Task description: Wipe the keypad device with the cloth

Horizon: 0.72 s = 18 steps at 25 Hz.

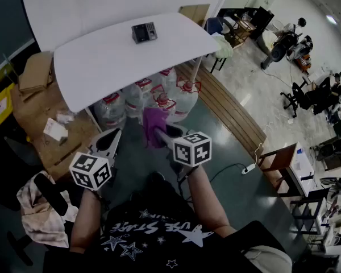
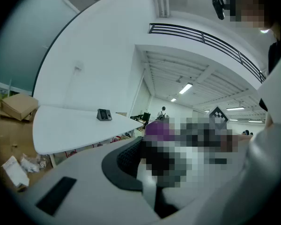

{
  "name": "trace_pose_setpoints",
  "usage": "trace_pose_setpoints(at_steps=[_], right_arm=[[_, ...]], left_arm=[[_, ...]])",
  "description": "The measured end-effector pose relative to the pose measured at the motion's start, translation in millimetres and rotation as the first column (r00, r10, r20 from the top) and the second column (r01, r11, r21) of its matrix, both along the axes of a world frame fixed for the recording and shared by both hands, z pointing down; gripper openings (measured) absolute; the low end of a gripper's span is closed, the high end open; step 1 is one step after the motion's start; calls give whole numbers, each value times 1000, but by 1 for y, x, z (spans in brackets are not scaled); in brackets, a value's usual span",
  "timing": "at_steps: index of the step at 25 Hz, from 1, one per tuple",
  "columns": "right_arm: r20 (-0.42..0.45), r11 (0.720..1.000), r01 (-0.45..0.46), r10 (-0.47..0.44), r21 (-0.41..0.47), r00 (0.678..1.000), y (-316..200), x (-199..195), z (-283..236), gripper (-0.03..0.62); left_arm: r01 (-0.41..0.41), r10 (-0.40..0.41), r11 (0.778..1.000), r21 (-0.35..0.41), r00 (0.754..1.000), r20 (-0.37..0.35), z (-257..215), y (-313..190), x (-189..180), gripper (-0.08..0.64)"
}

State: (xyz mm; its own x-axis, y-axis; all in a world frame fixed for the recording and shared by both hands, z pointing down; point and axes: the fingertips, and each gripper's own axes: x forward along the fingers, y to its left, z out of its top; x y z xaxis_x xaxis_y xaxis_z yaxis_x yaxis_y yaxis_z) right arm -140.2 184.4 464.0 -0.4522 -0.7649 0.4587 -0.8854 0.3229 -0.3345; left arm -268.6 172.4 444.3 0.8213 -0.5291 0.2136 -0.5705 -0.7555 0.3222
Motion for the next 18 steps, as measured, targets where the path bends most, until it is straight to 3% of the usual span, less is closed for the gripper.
trace_pose_setpoints(at_steps=[18], right_arm=[[-29, 1000, 19, -19, -9, 999, 19, -13, 2, 98]], left_arm=[[-13, 12, 999, -52, 1000, -9, 8, 23, -10, 8]])
